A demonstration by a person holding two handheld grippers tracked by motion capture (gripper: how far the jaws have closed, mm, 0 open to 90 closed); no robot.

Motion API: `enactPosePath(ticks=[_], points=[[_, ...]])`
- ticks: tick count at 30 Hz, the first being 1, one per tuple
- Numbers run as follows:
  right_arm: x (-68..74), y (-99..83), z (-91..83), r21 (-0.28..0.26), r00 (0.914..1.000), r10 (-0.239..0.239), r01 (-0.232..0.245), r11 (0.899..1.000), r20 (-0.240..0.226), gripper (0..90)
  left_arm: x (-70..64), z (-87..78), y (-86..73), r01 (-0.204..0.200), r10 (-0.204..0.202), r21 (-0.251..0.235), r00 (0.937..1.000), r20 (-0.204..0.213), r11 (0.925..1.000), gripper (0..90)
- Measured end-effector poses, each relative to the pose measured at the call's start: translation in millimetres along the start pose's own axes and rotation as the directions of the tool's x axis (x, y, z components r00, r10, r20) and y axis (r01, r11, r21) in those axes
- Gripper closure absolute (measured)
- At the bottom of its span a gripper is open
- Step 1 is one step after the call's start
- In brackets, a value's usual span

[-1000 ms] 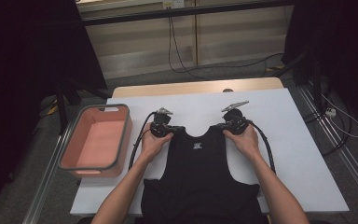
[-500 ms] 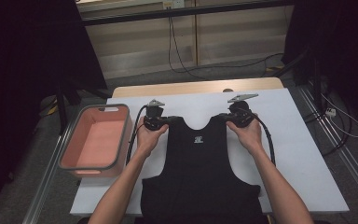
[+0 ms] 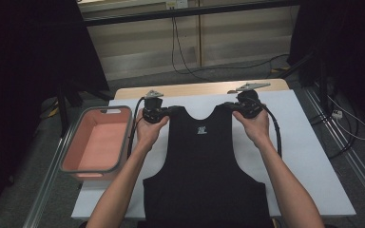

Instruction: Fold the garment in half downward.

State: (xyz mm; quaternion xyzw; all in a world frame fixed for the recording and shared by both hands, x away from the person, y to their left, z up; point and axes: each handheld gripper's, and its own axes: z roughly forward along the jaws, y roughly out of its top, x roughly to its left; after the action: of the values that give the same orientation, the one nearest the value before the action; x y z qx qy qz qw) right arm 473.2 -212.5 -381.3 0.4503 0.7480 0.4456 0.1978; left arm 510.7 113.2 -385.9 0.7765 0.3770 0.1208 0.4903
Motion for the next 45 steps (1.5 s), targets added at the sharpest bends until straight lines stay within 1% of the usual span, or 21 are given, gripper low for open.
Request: enactPosePath(ticks=[3, 4, 6, 12, 13, 14, 15, 16, 19, 22, 23, 24, 27, 33, 35, 40, 41, 42, 43, 44, 45], points=[[-0.4, 7.5, -4.1, -0.019, 1.0, 0.0, 0.0, 1.0, 0.001, 87.7, 0.5, -3.1, 6.3, 0.003, -0.003, -0.027, 1.0, 0.004, 0.9996, 87.6], [-0.4, 9.8, -5.4, -0.026, 1.0, 0.001, -0.001, 1.0, 0.002, 87.8, 0.5, -4.6, 8.6, -0.009, 0.009, -0.021, 1.0, -0.001, 0.9998, 87.6], [-0.3, 13.7, -7.5, -0.034, 1.0, 0.0, 0.0, 0.999, 0.002, 87.8, -0.1, -6.1, 12.0, -0.014, 0.014, -0.03, 0.9999, -0.001, 0.9994, 87.7], [-0.7, 26.3, -14.3, -0.064, 1.0, 0.001, 0.0, 0.998, 0.006, 87.8, -2.0, -10.8, 24.2, -0.013, 0.012, -0.059, 0.9999, -0.01, 0.9982, 87.7], [-0.7, 27.4, -14.4, -0.071, 1.0, 0.003, -0.003, 0.997, 0.002, 87.8, -2.4, -10.7, 25.4, -0.012, 0.012, -0.068, 0.9999, 0.002, 0.9976, 87.8], [-0.9, 28.9, -14.6, -0.071, 1.0, 0.006, -0.006, 0.997, -0.001, 87.8, -4.2, -10.1, 26.6, -0.015, 0.015, -0.073, 0.9999, 0.002, 0.9972, 87.7], [-0.8, 30.7, -14.0, -0.064, 1.0, -0.001, 0.002, 0.998, 0.006, 87.8, -5.2, -9.7, 27.8, -0.022, 0.022, -0.076, 0.9998, -0.004, 0.9968, 87.8], [-0.7, 32.1, -13.8, -0.061, 1.0, -0.005, 0.005, 0.998, 0.007, 87.8, -6.2, -9.7, 28.9, -0.016, 0.015, -0.079, 0.9998, -0.009, 0.9968, 87.8], [-0.2, 36.9, -15.0, -0.069, 0.9999, -0.009, 0.01, 0.998, 0.009, 87.8, -5.8, -10.9, 34.5, -0.022, 0.021, -0.083, 0.9997, -0.009, 0.9963, 87.8], [0.2, 43.1, -18.5, -0.083, 0.9998, -0.013, 0.014, 0.996, 0.011, 87.8, -4.2, -15.2, 42.6, -0.016, 0.015, -0.097, 0.9998, -0.015, 0.9951, 87.8], [0.0, 44.6, -19.3, -0.087, 0.9999, -0.013, 0.014, 0.996, 0.011, 87.8, -4.1, -17.5, 46.2, -0.023, 0.021, -0.099, 0.9995, -0.023, 0.9948, 87.9], [-0.2, 47.0, -20.8, -0.092, 0.9998, -0.014, 0.015, 0.996, 0.014, 87.8, -4.0, -18.5, 48.1, -0.023, 0.021, -0.107, 0.9996, -0.019, 0.994, 87.9], [-0.8, 52.8, -23.5, -0.101, 0.9996, -0.015, 0.017, 0.995, 0.024, 87.8, -5.3, -22.8, 56.7, -0.037, 0.034, -0.116, 0.999, -0.03, 0.9926, 87.9], [-0.4, 66.2, -28.2, -0.127, 0.9994, -0.015, 0.018, 0.992, 0.03, 87.8, -6.5, -25.4, 69.3, -0.043, 0.038, -0.131, 0.9985, -0.041, 0.9904, 87.9], [-0.3, 71.2, -30.1, -0.139, 0.9993, -0.012, 0.017, 0.99, 0.035, 87.9, -6.1, -26.9, 73.8, -0.039, 0.034, -0.148, 0.9987, -0.037, 0.9882, 88.0], [-1.6, 82.2, -35.3, -0.157, 0.9988, -0.015, 0.022, 0.987, 0.047, 87.9, -4.7, -33.2, 84.3, -0.05, 0.042, -0.16, 0.9978, -0.052, 0.9859, 88.0], [-1.9, 84.6, -37.1, -0.161, 0.9987, -0.014, 0.021, 0.987, 0.048, 87.9, -4.7, -34.4, 85.8, -0.047, 0.038, -0.161, 0.9977, -0.056, 0.9859, 88.0], [-2.0, 85.9, -38.3, -0.164, 0.9986, -0.014, 0.022, 0.986, 0.051, 87.8, -3.9, -36.2, 88.2, -0.052, 0.043, -0.171, 0.9977, -0.053, 0.9838, 88.0], [-2.1, 87.8, -39.8, -0.171, 0.9985, -0.012, 0.021, 0.985, 0.054, 87.9, -4.2, -37.4, 89.6, -0.046, 0.036, -0.172, 0.9976, -0.06, 0.9841, 88.0], [-2.3, 89.0, -40.6, -0.173, 0.9984, -0.013, 0.022, 0.985, 0.055, 87.9, -3.8, -38.1, 91.3, -0.041, 0.032, -0.18, 0.9981, -0.053, 0.9827, 88.0], [-2.6, 90.7, -41.7, -0.175, 0.9982, -0.012, 0.022, 0.984, 0.058, 87.9, -3.8, -38.9, 93.5, -0.047, 0.037, -0.179, 0.9975, -0.06, 0.9828, 88.0]])
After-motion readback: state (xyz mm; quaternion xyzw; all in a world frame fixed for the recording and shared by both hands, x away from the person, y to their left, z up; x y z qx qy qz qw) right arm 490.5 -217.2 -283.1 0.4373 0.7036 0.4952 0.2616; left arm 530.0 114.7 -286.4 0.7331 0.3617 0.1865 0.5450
